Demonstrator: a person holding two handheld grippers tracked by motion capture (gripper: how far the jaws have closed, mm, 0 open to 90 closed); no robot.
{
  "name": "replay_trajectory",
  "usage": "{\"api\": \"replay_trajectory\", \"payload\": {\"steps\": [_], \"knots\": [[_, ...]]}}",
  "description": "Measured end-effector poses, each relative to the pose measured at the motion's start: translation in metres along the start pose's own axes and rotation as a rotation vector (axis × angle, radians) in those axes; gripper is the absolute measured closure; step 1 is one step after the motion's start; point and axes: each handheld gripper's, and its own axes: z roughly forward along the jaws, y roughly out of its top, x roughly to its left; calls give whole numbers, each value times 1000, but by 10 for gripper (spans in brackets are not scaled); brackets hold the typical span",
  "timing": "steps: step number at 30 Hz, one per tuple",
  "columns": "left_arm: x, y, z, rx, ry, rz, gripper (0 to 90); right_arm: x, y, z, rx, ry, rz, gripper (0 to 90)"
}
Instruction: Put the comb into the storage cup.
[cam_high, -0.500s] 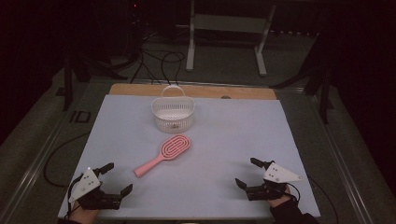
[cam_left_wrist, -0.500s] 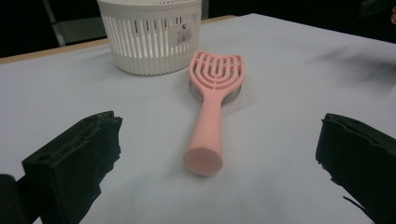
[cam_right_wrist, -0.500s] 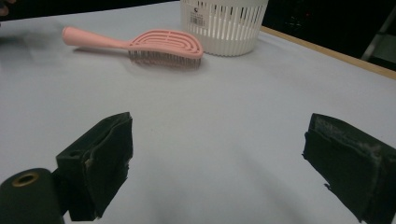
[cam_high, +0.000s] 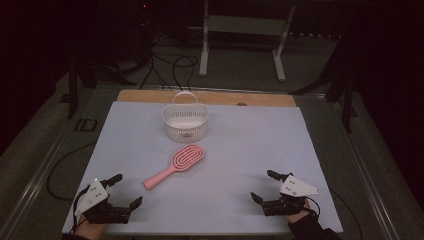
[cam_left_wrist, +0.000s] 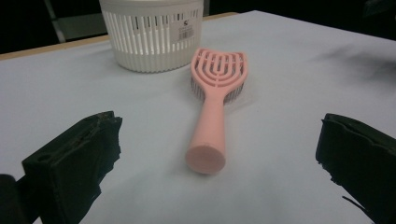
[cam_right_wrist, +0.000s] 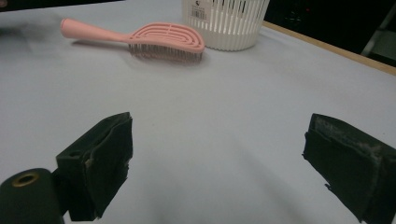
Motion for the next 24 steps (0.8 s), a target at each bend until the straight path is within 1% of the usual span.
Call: {"api": "replay_trajectory", "payload": {"steps": [2, 4, 6, 8, 9, 13, 14, 15, 16, 17, 18, 20, 21, 22, 24], "knots": [[-2, 1, 0, -3, -6, 8, 0, 1, 1, -1, -6, 0, 7, 81], [-2, 3, 0, -11, -8, 14, 0, 1, 1, -1, -7, -4, 3, 81], [-2, 4, 0, -12, -11, 11, 0, 1, 1, -1, -13, 1, 6, 81], [-2, 4, 1, -14, -12, 11, 0, 0, 1, -2, -14, -7, 9, 81], [-2, 5, 0, -21, -15, 5, 0, 0, 2, -2, -15, -7, 10, 81], [-1, 10, -1, -30, -16, 5, 0, 0, 2, -2, -19, -7, 14, 81], [0, 11, -1, -27, -18, 2, 0, 1, 2, -2, -20, -14, 7, 81], [0, 12, -1, -33, -17, -2, 0, 1, 2, -2, -20, -17, -1, 81], [0, 12, -2, -35, -19, -8, 0, 1, 2, -3, -22, -19, 1, 81], [0, 13, -2, -32, -23, -19, 0, 1, 2, -3, -24, -20, 5, 81], [0, 13, -1, -30, -26, -18, 0, 1, 2, -2, -23, -20, 8, 81], [0, 16, -1, -12, -32, -8, 0, 1, 3, -2, -25, -23, 11, 81], [0, 16, -1, -12, -32, -8, 0, 1, 3, -3, -28, -23, 8, 81], [0, 21, -1, -8, -35, -2, 0, 1, 4, -3, -33, -19, 10, 81], [0, 25, -1, -3, -28, 4, 0, 1, 4, -3, -38, -16, 14, 81]]}}
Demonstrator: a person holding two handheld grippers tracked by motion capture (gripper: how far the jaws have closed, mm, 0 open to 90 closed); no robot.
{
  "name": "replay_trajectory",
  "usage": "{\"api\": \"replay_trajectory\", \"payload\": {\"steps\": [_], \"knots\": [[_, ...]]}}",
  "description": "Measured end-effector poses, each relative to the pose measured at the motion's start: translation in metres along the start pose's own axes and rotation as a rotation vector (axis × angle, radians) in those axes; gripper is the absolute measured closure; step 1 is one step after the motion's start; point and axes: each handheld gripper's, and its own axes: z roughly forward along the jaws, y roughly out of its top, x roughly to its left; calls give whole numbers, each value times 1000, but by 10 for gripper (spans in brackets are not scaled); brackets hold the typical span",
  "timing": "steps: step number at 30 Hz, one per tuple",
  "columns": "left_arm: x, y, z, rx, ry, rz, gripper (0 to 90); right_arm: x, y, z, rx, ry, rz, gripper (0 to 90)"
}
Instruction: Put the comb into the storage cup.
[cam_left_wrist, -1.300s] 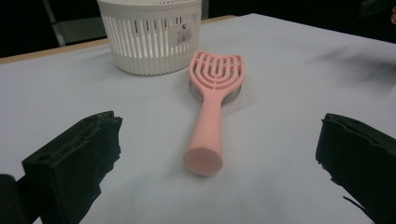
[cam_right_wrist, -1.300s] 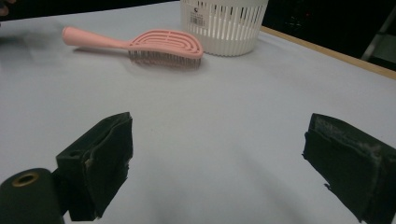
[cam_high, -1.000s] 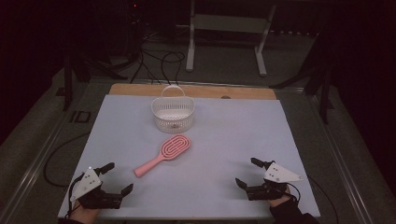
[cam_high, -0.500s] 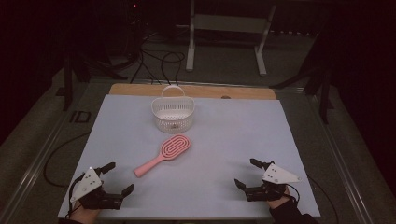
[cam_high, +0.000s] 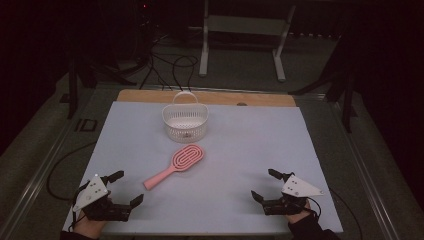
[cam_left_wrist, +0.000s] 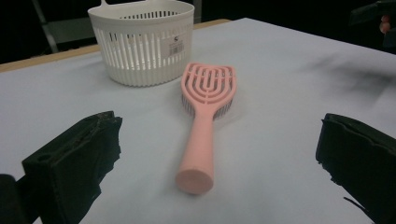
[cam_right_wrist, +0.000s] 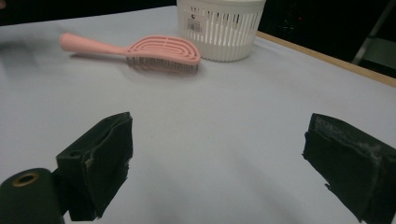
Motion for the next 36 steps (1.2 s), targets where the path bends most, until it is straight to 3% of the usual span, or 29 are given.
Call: {"api": "replay_trajectory", "payload": {"steps": [13, 21, 36], "knots": [[6, 33, -3, 58, -11, 32, 0, -1, 1, -2, -20, 9, 18, 81], [8, 49, -1, 93, -16, 26, 0, 0, 2, -1, -15, 13, 18, 81], [8, 81, 19, 171, -31, 89, 0, -1, 1, -1, -18, 16, 30, 81]]}}
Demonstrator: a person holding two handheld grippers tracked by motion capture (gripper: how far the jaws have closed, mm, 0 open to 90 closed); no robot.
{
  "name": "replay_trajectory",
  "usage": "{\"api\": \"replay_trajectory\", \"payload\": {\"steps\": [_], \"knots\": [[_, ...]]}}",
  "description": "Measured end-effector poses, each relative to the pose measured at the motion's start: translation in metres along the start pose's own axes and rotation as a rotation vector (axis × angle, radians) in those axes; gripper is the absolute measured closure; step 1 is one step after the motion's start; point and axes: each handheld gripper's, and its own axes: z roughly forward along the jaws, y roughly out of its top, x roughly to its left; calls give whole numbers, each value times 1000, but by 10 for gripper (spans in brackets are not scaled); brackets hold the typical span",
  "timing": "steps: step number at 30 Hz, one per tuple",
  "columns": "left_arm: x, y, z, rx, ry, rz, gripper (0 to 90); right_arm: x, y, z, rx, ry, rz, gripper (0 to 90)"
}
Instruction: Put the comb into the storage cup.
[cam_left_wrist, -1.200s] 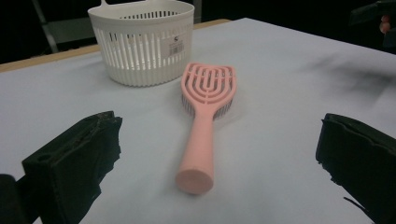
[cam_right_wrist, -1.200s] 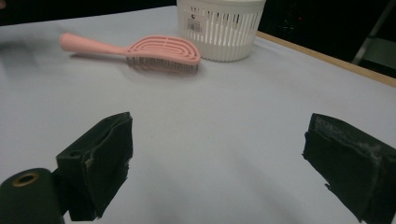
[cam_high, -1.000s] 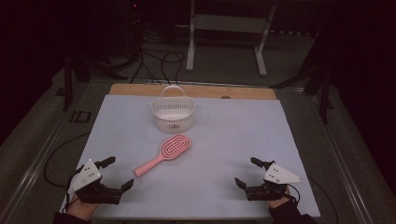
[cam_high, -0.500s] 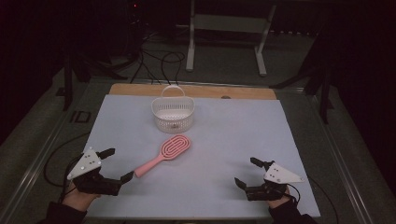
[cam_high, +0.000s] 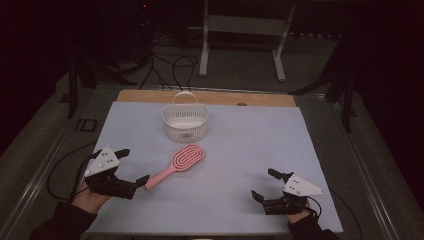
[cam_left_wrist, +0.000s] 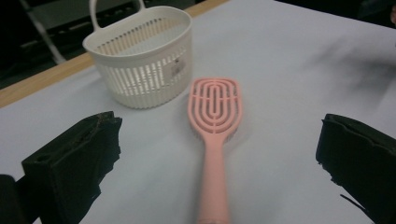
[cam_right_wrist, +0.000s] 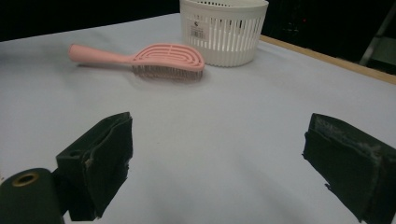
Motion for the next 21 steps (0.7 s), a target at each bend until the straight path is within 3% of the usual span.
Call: {"api": "replay_trajectory", "payload": {"steps": [10, 21], "knots": [[0, 13, 15, 50, -9, 48, 0, 0, 0, 0, -12, 10, 8, 81], [2, 22, 32, 119, -22, 56, 0, 1, 0, 0, -5, 12, 13, 81]]}}
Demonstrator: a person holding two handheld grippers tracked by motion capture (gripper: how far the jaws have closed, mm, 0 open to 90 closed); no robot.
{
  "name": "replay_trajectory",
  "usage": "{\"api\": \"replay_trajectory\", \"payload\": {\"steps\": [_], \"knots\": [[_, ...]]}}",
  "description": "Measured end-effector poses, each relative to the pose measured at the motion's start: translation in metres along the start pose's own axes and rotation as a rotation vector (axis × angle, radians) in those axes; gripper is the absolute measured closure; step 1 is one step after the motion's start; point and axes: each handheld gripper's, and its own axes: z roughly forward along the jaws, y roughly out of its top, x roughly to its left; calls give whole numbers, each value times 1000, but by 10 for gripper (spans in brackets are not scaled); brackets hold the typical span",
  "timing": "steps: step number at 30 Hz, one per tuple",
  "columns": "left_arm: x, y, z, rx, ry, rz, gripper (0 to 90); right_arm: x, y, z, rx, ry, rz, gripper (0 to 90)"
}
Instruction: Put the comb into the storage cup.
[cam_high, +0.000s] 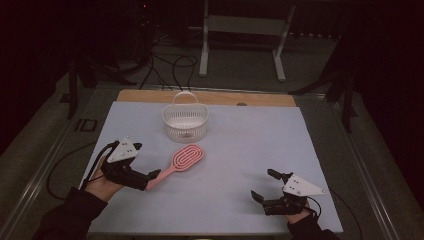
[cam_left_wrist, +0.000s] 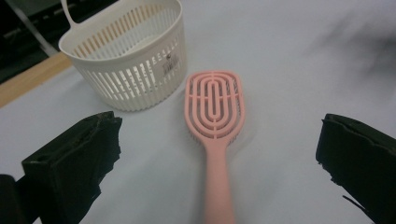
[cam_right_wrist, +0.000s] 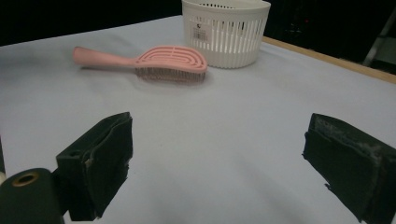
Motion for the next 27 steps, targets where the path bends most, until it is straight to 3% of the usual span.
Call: {"api": "replay_trajectory", "payload": {"steps": [9, 20, 27], "knots": [[-2, 4, 18, 70, -16, 6, 0, 1, 0, 0, -4, 8, -2, 81], [-2, 8, 36, 120, -13, 21, 0, 0, 0, 0, -3, 12, -1, 82], [-2, 7, 51, 197, -17, 33, 0, 1, 0, 0, -5, 12, 0, 81]]}}
